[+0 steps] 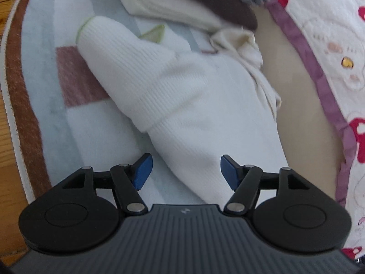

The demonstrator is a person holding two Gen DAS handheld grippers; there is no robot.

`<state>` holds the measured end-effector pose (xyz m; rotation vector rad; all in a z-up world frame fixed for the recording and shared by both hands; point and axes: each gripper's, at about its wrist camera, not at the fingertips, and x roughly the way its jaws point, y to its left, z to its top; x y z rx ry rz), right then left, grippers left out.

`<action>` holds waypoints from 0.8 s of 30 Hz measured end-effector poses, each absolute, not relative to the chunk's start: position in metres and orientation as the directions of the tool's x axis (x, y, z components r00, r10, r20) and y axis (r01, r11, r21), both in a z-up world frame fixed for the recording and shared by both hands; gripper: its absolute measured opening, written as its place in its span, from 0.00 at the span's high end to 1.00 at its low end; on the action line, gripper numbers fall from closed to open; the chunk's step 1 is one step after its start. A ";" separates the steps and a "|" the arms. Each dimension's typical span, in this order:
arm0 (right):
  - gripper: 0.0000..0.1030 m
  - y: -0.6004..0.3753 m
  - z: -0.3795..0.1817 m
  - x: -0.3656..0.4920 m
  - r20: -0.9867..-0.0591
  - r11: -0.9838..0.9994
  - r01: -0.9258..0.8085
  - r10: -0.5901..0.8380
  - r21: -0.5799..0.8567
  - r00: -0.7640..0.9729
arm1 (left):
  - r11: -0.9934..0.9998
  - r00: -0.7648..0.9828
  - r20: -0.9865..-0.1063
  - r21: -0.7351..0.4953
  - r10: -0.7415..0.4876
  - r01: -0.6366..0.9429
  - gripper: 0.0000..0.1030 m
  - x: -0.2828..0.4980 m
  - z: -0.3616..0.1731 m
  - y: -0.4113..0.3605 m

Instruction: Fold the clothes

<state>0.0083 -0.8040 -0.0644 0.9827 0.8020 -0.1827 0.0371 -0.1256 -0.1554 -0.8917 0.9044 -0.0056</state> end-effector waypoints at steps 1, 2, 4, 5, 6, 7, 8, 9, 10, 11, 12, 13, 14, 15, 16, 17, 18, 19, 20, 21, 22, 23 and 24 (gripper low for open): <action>0.89 -0.807 -0.072 0.006 -0.673 0.509 0.502 0.230 0.699 0.703 | 0.645 0.633 -0.682 -0.677 -0.368 -0.355 0.36 0.040 -0.155 -0.127; 0.88 -0.810 -0.078 0.005 -0.668 0.460 0.523 0.243 0.718 0.704 | 0.643 0.629 -0.684 -0.676 -0.369 -0.359 0.36 0.043 -0.155 -0.129; 0.86 -0.813 -0.086 0.001 -0.663 0.372 0.561 0.258 0.739 0.702 | 0.689 0.671 -0.679 -0.639 -0.298 -0.342 0.36 0.049 -0.154 -0.134; 0.84 -0.815 -0.090 -0.004 -0.670 0.333 0.586 0.261 0.738 0.695 | 0.707 0.692 -0.672 -0.622 -0.263 -0.336 0.36 0.051 -0.154 -0.136; 0.82 -0.816 -0.094 -0.007 -0.686 0.310 0.614 0.254 0.726 0.682 | 0.708 0.715 -0.659 -0.619 -0.234 -0.338 0.35 0.054 -0.155 -0.135; 0.78 -0.818 -0.098 -0.010 -0.708 0.297 0.644 0.240 0.705 0.664 | 0.694 0.732 -0.645 -0.631 -0.221 -0.347 0.35 0.057 -0.156 -0.134; 0.71 -0.819 -0.101 -0.013 -0.730 0.283 0.673 0.227 0.683 0.645 | 0.679 0.748 -0.630 -0.643 -0.207 -0.354 0.34 0.060 -0.158 -0.132; 0.66 -0.822 -0.105 -0.010 -0.748 0.276 0.696 0.218 0.664 0.627 | 0.666 0.762 -0.618 -0.653 -0.194 -0.360 0.31 0.064 -0.159 -0.131; 0.53 -0.825 -0.111 -0.011 -0.761 0.274 0.710 0.219 0.649 0.611 | 0.663 0.766 -0.614 -0.655 -0.187 -0.363 0.30 0.068 -0.159 -0.132; 0.45 -0.826 -0.117 -0.013 -0.768 0.273 0.718 0.229 0.640 0.597 | 0.664 0.770 -0.612 -0.653 -0.180 -0.364 0.29 0.072 -0.158 -0.133; 0.45 -0.827 -0.122 -0.013 -0.765 0.260 0.720 0.235 0.644 0.600 | 0.678 0.772 -0.613 -0.641 -0.168 -0.361 0.29 0.075 -0.158 -0.135; 0.44 -0.829 -0.125 -0.015 -0.750 0.229 0.715 0.233 0.661 0.619 | 0.692 0.775 -0.613 -0.628 -0.157 -0.356 0.29 0.078 -0.157 -0.137; 0.43 -0.831 -0.128 -0.016 -0.739 0.205 0.711 0.238 0.673 0.631 | 0.705 0.777 -0.612 -0.616 -0.147 -0.351 0.29 0.080 -0.156 -0.140; 0.43 -0.834 -0.129 -0.014 -0.729 0.213 0.698 0.252 0.684 0.637 | 0.713 0.780 -0.609 -0.610 -0.142 -0.346 0.29 0.081 -0.156 -0.142; 0.43 -0.836 -0.129 -0.011 -0.718 0.237 0.678 0.268 0.696 0.643 | 0.721 0.782 -0.606 -0.605 -0.143 -0.337 0.35 0.082 -0.156 -0.143; 0.43 -0.838 -0.128 -0.010 -0.705 0.257 0.656 0.282 0.709 0.651 | 0.731 0.782 -0.606 -0.598 -0.144 -0.329 0.43 0.084 -0.156 -0.144; 0.43 -0.838 -0.126 -0.010 -0.690 0.275 0.633 0.294 0.724 0.661 | 0.747 0.772 -0.617 -0.583 -0.151 -0.319 0.72 0.086 -0.156 -0.144; 0.42 -0.839 -0.124 -0.011 -0.676 0.293 0.609 0.307 0.737 0.670 | 0.763 0.765 -0.624 -0.569 -0.157 -0.307 0.88 0.086 -0.155 -0.144; 0.41 -0.839 -0.122 -0.013 -0.641 0.279 0.577 0.330 0.767 0.693 | 0.778 0.770 -0.618 -0.559 -0.160 -0.287 0.88 0.085 -0.153 -0.143; 0.41 -0.839 -0.121 -0.016 -0.593 0.243 0.541 0.360 0.805 0.721 | 0.794 0.775 -0.611 -0.546 -0.161 -0.266 0.89 0.083 -0.151 -0.142; 0.41 -0.839 -0.118 -0.017 -0.563 0.225 0.517 0.380 0.826 0.734 | 0.818 0.784 -0.602 -0.522 -0.155 -0.240 0.89 0.080 -0.147 -0.144; 0.41 -0.838 -0.114 -0.018 -0.561 0.241 0.507 0.384 0.828 0.733 | 0.843 0.792 -0.592 -0.495 -0.148 -0.212 0.89 0.077 -0.143 -0.146; 0.41 -0.837 -0.109 -0.018 -0.569 0.271 0.501 0.382 0.822 0.728 | 0.871 0.801 -0.583 -0.457 -0.140 -0.181 0.89 0.076 -0.138 -0.150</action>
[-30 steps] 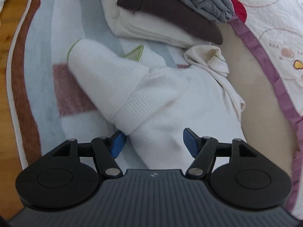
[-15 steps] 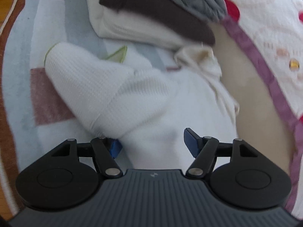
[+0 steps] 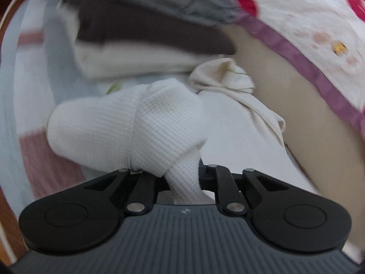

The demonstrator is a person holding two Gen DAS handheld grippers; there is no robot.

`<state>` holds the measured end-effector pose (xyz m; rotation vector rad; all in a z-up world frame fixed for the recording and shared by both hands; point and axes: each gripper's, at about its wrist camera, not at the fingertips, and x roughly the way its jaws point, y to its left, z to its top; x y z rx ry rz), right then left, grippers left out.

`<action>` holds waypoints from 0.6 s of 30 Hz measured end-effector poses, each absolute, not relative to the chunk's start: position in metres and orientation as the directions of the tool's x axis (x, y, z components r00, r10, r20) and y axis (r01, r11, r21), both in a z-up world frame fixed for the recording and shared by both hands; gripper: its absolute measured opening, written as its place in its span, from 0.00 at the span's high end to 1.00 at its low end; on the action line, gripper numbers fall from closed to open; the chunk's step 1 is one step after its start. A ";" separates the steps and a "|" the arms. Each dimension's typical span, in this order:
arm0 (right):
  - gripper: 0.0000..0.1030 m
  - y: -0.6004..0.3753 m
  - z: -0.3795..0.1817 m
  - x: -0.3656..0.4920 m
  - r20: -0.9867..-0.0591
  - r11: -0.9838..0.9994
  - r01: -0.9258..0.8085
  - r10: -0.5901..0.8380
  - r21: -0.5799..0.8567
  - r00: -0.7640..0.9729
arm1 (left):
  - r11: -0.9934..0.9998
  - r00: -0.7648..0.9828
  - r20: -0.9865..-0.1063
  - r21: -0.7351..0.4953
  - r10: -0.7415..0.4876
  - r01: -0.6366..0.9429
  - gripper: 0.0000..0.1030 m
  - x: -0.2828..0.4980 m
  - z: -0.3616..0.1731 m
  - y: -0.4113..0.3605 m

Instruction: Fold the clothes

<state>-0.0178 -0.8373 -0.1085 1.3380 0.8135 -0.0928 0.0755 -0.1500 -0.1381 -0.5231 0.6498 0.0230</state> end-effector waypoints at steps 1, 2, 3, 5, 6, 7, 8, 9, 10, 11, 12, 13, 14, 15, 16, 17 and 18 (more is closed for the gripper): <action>0.41 -0.837 -0.106 -0.015 -0.585 0.305 0.500 0.376 0.811 0.719 | 0.895 0.809 -0.573 -0.419 -0.132 -0.151 0.89 0.074 -0.133 -0.154; 0.41 -0.836 -0.106 -0.016 -0.601 0.338 0.501 0.363 0.797 0.712 | 0.913 0.815 -0.566 -0.387 -0.124 -0.130 0.89 0.074 -0.130 -0.159; 0.41 -0.835 -0.105 -0.019 -0.616 0.368 0.501 0.347 0.783 0.708 | 0.918 0.817 -0.563 -0.377 -0.124 -0.121 0.89 0.075 -0.128 -0.161; 0.41 -0.827 -0.112 -0.025 -0.645 0.412 0.512 0.318 0.754 0.695 | 0.902 0.810 -0.569 -0.412 -0.142 -0.131 0.89 0.081 -0.128 -0.157; 0.41 -0.820 -0.115 -0.028 -0.653 0.435 0.508 0.309 0.744 0.692 | 0.892 0.806 -0.572 -0.431 -0.152 -0.138 0.88 0.083 -0.128 -0.155; 0.41 -0.814 -0.118 -0.030 -0.654 0.461 0.495 0.301 0.737 0.694 | 0.876 0.799 -0.579 -0.458 -0.163 -0.153 0.88 0.086 -0.131 -0.151; 0.41 -0.809 -0.122 -0.029 -0.654 0.487 0.480 0.292 0.730 0.698 | 0.858 0.791 -0.586 -0.485 -0.177 -0.167 0.88 0.088 -0.135 -0.147; 0.41 -0.804 -0.125 -0.029 -0.654 0.513 0.465 0.283 0.722 0.702 | 0.846 0.782 -0.595 -0.502 -0.188 -0.178 0.86 0.089 -0.138 -0.143; 0.41 -0.799 -0.129 -0.026 -0.651 0.526 0.456 0.278 0.718 0.706 | 0.836 0.773 -0.603 -0.516 -0.198 -0.189 0.86 0.091 -0.142 -0.140; 0.41 -0.794 -0.134 -0.022 -0.647 0.531 0.449 0.274 0.718 0.712 | 0.834 0.766 -0.611 -0.517 -0.202 -0.193 0.86 0.093 -0.145 -0.138; 0.41 -0.792 -0.140 -0.020 -0.639 0.523 0.446 0.276 0.726 0.718 | 0.840 0.760 -0.617 -0.509 -0.202 -0.190 0.85 0.095 -0.147 -0.138; 0.41 -0.791 -0.150 -0.017 -0.628 0.504 0.447 0.278 0.739 0.726 | 0.845 0.755 -0.624 -0.501 -0.202 -0.187 0.82 0.097 -0.149 -0.139; 0.40 -0.790 -0.156 -0.013 -0.600 0.490 0.432 0.259 0.757 0.757 | 0.849 0.749 -0.629 -0.496 -0.207 -0.182 0.81 0.099 -0.151 -0.139; 0.40 -0.788 -0.161 -0.011 -0.559 0.483 0.407 0.225 0.775 0.798 | 0.847 0.742 -0.630 -0.505 -0.228 -0.168 0.80 0.102 -0.155 -0.140; 0.45 -0.786 -0.164 -0.010 -0.524 0.490 0.382 0.192 0.784 0.830 | 0.842 0.732 -0.633 -0.516 -0.254 -0.154 0.79 0.106 -0.158 -0.140; 0.61 -0.785 -0.167 -0.006 -0.507 0.505 0.373 0.157 0.778 0.847 | 0.834 0.713 -0.639 -0.533 -0.287 -0.142 0.80 0.111 -0.162 -0.139; 0.70 -0.783 -0.169 -0.001 -0.516 0.526 0.382 0.130 0.760 0.847 | 0.844 0.705 -0.650 -0.518 -0.285 -0.136 0.89 0.113 -0.162 -0.140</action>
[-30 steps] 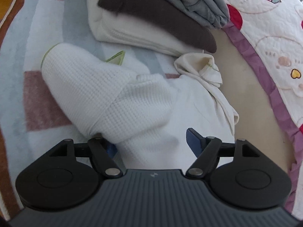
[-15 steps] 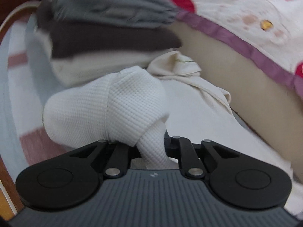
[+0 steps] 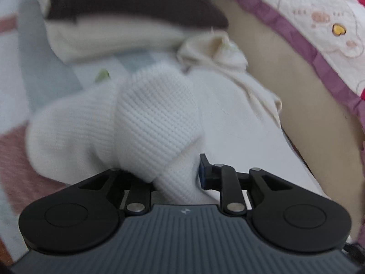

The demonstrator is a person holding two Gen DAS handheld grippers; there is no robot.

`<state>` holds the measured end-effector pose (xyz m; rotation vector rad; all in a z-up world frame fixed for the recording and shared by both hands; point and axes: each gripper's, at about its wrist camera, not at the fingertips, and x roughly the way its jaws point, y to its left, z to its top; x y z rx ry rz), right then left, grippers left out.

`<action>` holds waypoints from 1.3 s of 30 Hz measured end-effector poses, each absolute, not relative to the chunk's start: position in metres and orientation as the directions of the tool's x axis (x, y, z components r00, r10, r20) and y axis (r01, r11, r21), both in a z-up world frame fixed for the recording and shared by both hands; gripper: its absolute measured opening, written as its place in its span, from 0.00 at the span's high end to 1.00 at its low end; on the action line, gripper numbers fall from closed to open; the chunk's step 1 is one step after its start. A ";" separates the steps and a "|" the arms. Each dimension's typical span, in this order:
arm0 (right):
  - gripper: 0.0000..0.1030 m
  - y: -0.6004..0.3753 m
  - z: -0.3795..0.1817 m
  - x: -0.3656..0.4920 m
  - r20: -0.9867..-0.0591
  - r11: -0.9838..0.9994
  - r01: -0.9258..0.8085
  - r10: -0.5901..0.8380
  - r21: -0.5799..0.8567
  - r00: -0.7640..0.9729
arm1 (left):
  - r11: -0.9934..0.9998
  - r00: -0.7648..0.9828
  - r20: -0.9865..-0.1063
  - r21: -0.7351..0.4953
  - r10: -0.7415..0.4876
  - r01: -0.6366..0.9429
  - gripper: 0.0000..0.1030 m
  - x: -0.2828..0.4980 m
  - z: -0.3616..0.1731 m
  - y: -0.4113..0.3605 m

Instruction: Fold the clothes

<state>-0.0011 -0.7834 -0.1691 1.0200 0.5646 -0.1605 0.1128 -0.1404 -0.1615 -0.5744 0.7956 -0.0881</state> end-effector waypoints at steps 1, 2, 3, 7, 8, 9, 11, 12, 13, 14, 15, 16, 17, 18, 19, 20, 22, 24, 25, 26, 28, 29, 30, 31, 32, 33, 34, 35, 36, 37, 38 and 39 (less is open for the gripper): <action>0.88 -0.782 -0.170 0.004 -0.535 0.548 0.398 0.109 0.735 0.838 | 0.868 0.710 -0.650 -0.484 -0.272 -0.111 0.90 0.112 -0.156 -0.144; 0.89 -0.781 -0.168 0.006 -0.546 0.570 0.404 0.095 0.715 0.833 | 0.902 0.722 -0.645 -0.427 -0.252 -0.067 0.90 0.107 -0.145 -0.150; 0.90 -0.779 -0.162 0.003 -0.545 0.599 0.397 0.080 0.695 0.835 | 0.930 0.736 -0.636 -0.368 -0.233 -0.023 0.91 0.102 -0.134 -0.156; 0.93 -0.765 -0.116 -0.031 -0.499 0.715 0.332 0.027 0.615 0.866 | 0.924 0.782 -0.558 -0.379 -0.278 0.058 0.91 0.068 -0.093 -0.168; 0.93 -0.765 -0.107 -0.041 -0.500 0.720 0.334 0.020 0.608 0.866 | 0.884 0.782 -0.534 -0.464 -0.321 0.046 0.91 0.061 -0.087 -0.163; 0.93 -0.767 -0.100 -0.052 -0.498 0.701 0.344 0.019 0.625 0.867 | 0.859 0.784 -0.519 -0.512 -0.341 0.035 0.91 0.055 -0.084 -0.159; 0.93 -0.774 -0.091 -0.080 -0.498 0.657 0.370 0.010 0.657 0.867 | 0.867 0.799 -0.502 -0.496 -0.332 0.048 0.91 0.036 -0.077 -0.161; 0.93 -0.777 -0.086 -0.094 -0.499 0.638 0.382 0.004 0.669 0.867 | 0.873 0.799 -0.500 -0.483 -0.336 0.065 0.91 0.022 -0.076 -0.162; 0.93 -0.775 -0.081 -0.109 -0.508 0.644 0.392 -0.005 0.658 0.861 | 0.880 0.799 -0.497 -0.469 -0.339 0.082 0.91 0.009 -0.075 -0.162; 0.93 -0.771 -0.075 -0.125 -0.523 0.666 0.399 -0.015 0.631 0.852 | 0.883 0.798 -0.495 -0.460 -0.344 0.095 0.91 -0.004 -0.074 -0.161; 0.93 -0.766 -0.071 -0.140 -0.537 0.694 0.399 -0.021 0.599 0.843 | 0.876 0.793 -0.497 -0.473 -0.353 0.094 0.91 -0.018 -0.076 -0.155; 0.93 -0.760 -0.069 -0.157 -0.554 0.721 0.395 -0.019 0.570 0.833 | 0.872 0.789 -0.500 -0.482 -0.359 0.091 0.91 -0.032 -0.078 -0.150; 0.93 -0.754 -0.068 -0.174 -0.569 0.739 0.390 -0.011 0.550 0.823 | 0.875 0.783 -0.512 -0.477 -0.353 0.083 0.91 -0.043 -0.083 -0.147; 0.93 -0.748 -0.068 -0.189 -0.585 0.754 0.385 -0.001 0.532 0.811 | 0.884 0.770 -0.537 -0.462 -0.345 0.073 0.91 -0.053 -0.088 -0.146; 0.93 -0.741 -0.071 -0.204 -0.607 0.772 0.384 0.003 0.506 0.795 | 0.892 0.755 -0.562 -0.448 -0.337 0.064 0.91 -0.062 -0.093 -0.145; 0.93 -0.733 -0.075 -0.217 -0.629 0.790 0.385 0.002 0.477 0.777 | 0.899 0.739 -0.587 -0.435 -0.330 0.055 0.91 -0.072 -0.098 -0.144; 0.93 -0.720 -0.084 -0.240 -0.662 0.815 0.390 -0.010 0.430 0.750 | 0.892 0.727 -0.606 -0.451 -0.325 0.023 0.91 -0.091 -0.105 -0.140; 0.93 -0.709 -0.091 -0.260 -0.674 0.818 0.396 -0.014 0.417 0.739 | 0.868 0.766 -0.558 -0.496 -0.318 -0.001 0.91 -0.115 -0.100 -0.134; 0.93 -0.705 -0.093 -0.268 -0.674 0.812 0.401 -0.012 0.424 0.738 | 0.873 0.780 -0.546 -0.488 -0.305 -0.001 0.91 -0.122 -0.092 -0.133; 0.93 -0.701 -0.093 -0.276 -0.673 0.810 0.402 -0.012 0.427 0.740 | 0.890 0.779 -0.552 -0.457 -0.297 0.015 0.91 -0.125 -0.086 -0.134; 0.93 -0.695 -0.094 -0.284 -0.681 0.825 0.401 -0.028 0.398 0.732 | 0.915 0.756 -0.589 -0.402 -0.286 0.033 0.91 -0.127 -0.080 -0.138; 0.92 -0.693 -0.099 -0.283 -0.702 0.836 0.402 -0.029 0.373 0.712 | 0.926 0.721 -0.634 -0.377 -0.280 0.028 0.91 -0.124 -0.085 -0.140; 0.90 -0.693 -0.106 -0.281 -0.726 0.845 0.403 -0.027 0.350 0.687 | 0.937 0.680 -0.684 -0.349 -0.265 0.014 0.90 -0.120 -0.093 -0.141; 0.84 -0.695 -0.113 -0.279 -0.754 0.845 0.416 -0.024 0.336 0.657 | 0.946 0.636 -0.731 -0.323 -0.248 -0.003 0.88 -0.116 -0.102 -0.141; 0.69 -0.699 -0.117 -0.281 -0.769 0.834 0.436 -0.022 0.339 0.639 | 0.949 0.590 -0.773 -0.313 -0.234 -0.033 0.87 -0.113 -0.111 -0.139; 0.65 -0.703 -0.117 -0.285 -0.775 0.819 0.455 -0.021 0.349 0.632 | 0.952 0.541 -0.812 -0.301 -0.221 -0.064 0.85 -0.110 -0.120 -0.138; 0.60 -0.707 -0.118 -0.290 -0.780 0.804 0.473 -0.019 0.359 0.625 | 0.951 0.500 -0.839 -0.296 -0.214 -0.090 0.84 -0.107 -0.126 -0.135; 0.59 -0.712 -0.119 -0.294 -0.786 0.789 0.492 -0.018 0.368 0.618 | 0.942 0.501 -0.835 -0.319 -0.229 -0.101 0.83 -0.108 -0.123 -0.130; 0.58 -0.716 -0.116 -0.301 -0.786 0.783 0.501 -0.026 0.368 0.618 | 0.943 0.511 -0.828 -0.320 -0.229 -0.095 0.81 -0.110 -0.114 -0.128; 0.56 -0.721 -0.109 -0.309 -0.783 0.787 0.511 -0.057 0.346 0.620 | 0.943 0.521 -0.822 -0.320 -0.230 -0.089 0.78 -0.112 -0.105 -0.125; 0.56 -0.726 -0.101 -0.318 -0.779 0.791 0.524 -0.100 0.315 0.619 | 0.945 0.531 -0.816 -0.318 -0.230 -0.079 0.77 -0.113 -0.096 -0.124; 0.56 -0.732 -0.092 -0.324 -0.764 0.797 0.524 -0.127 0.301 0.632 | 0.951 0.542 -0.809 -0.305 -0.228 -0.056 0.76 -0.115 -0.086 -0.125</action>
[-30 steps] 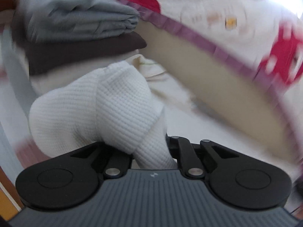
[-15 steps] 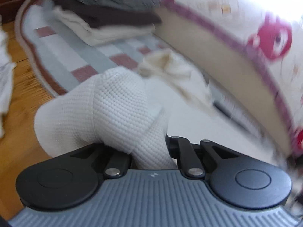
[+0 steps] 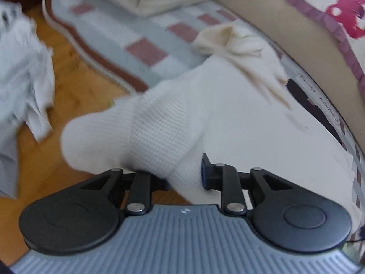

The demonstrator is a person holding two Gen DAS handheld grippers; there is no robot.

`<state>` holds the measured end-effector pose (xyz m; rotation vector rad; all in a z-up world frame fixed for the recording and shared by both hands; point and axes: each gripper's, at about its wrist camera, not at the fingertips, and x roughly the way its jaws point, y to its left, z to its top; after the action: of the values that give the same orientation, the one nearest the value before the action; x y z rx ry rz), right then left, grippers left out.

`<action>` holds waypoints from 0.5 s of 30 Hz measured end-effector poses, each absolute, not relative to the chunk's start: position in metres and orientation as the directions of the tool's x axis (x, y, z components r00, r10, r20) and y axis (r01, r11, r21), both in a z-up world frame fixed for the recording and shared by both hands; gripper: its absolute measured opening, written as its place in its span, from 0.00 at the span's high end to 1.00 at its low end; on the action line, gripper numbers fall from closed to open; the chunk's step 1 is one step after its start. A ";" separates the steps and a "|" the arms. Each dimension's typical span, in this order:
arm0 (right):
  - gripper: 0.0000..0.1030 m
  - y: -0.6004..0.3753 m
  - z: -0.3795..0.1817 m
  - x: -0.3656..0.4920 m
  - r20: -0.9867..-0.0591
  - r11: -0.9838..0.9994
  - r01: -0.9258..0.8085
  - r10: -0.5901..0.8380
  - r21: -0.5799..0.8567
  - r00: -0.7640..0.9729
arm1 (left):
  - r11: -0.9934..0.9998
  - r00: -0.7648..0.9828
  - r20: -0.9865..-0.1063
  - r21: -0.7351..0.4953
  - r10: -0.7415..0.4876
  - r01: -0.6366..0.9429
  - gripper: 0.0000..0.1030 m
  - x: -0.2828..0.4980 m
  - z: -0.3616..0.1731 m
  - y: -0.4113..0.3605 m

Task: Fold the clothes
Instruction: 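Open both grippers and drop the blanket onto the mat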

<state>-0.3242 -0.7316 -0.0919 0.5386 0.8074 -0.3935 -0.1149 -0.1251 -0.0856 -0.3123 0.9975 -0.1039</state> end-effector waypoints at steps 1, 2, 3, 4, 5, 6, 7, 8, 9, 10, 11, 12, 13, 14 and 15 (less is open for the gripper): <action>0.56 -0.737 -0.082 -0.330 -0.742 0.805 0.514 -0.144 0.297 0.655 | 0.954 0.551 -0.802 -0.298 -0.231 -0.034 0.76 -0.115 -0.076 -0.128; 0.56 -0.743 -0.073 -0.335 -0.719 0.812 0.504 -0.160 0.294 0.676 | 0.957 0.559 -0.795 -0.291 -0.236 -0.009 0.75 -0.115 -0.066 -0.131; 0.56 -0.747 -0.065 -0.336 -0.696 0.825 0.481 -0.159 0.295 0.700 | 0.958 0.567 -0.785 -0.284 -0.250 0.029 0.74 -0.114 -0.055 -0.139; 0.56 -0.750 -0.056 -0.331 -0.672 0.847 0.441 -0.144 0.295 0.727 | 0.958 0.576 -0.774 -0.279 -0.264 0.065 0.70 -0.113 -0.045 -0.147; 0.58 -0.749 -0.050 -0.321 -0.651 0.873 0.396 -0.127 0.285 0.749 | 0.955 0.592 -0.756 -0.280 -0.280 0.094 0.68 -0.113 -0.037 -0.155; 0.60 -0.748 -0.044 -0.310 -0.633 0.897 0.351 -0.110 0.269 0.767 | 0.953 0.609 -0.738 -0.278 -0.293 0.121 0.66 -0.114 -0.029 -0.162; 0.66 -0.747 -0.039 -0.299 -0.615 0.919 0.305 -0.092 0.251 0.783 | 0.955 0.630 -0.720 -0.265 -0.290 0.137 0.64 -0.117 -0.019 -0.168; 0.71 -0.745 -0.037 -0.285 -0.607 0.937 0.262 -0.072 0.230 0.792 | 0.956 0.651 -0.702 -0.251 -0.288 0.153 0.64 -0.119 -0.010 -0.175; 0.72 -0.741 -0.036 -0.270 -0.606 0.954 0.220 -0.053 0.205 0.794 | 0.960 0.675 -0.684 -0.229 -0.278 0.164 0.64 -0.122 -0.001 -0.180; 0.73 -0.738 -0.035 -0.255 -0.605 0.967 0.178 -0.033 0.181 0.795 | 0.971 0.708 -0.665 -0.178 -0.238 0.159 0.60 -0.126 0.007 -0.181; 0.73 -0.734 -0.036 -0.241 -0.613 0.977 0.143 -0.015 0.159 0.790 | 0.980 0.740 -0.643 -0.127 -0.197 0.151 0.57 -0.130 0.015 -0.182; 0.73 -0.730 -0.039 -0.227 -0.625 0.984 0.112 0.000 0.139 0.780 | 0.987 0.767 -0.623 -0.077 -0.157 0.140 0.52 -0.133 0.021 -0.182; 0.73 -0.727 -0.044 -0.215 -0.637 0.989 0.084 0.014 0.122 0.771 | 0.990 0.772 -0.622 -0.049 -0.132 0.130 0.51 -0.131 0.021 -0.182; 0.72 -0.724 -0.050 -0.204 -0.648 0.993 0.057 0.027 0.108 0.761 | 0.985 0.750 -0.640 -0.082 -0.167 0.149 0.51 -0.122 0.016 -0.183; 0.71 -0.721 -0.056 -0.192 -0.659 0.995 0.030 0.039 0.093 0.751 | 0.979 0.728 -0.656 -0.116 -0.201 0.166 0.51 -0.112 0.011 -0.184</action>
<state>-0.1921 -0.7211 -0.0560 0.1004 0.7209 0.0051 -0.1122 -0.1835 0.0108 -0.0503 0.7285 -0.2027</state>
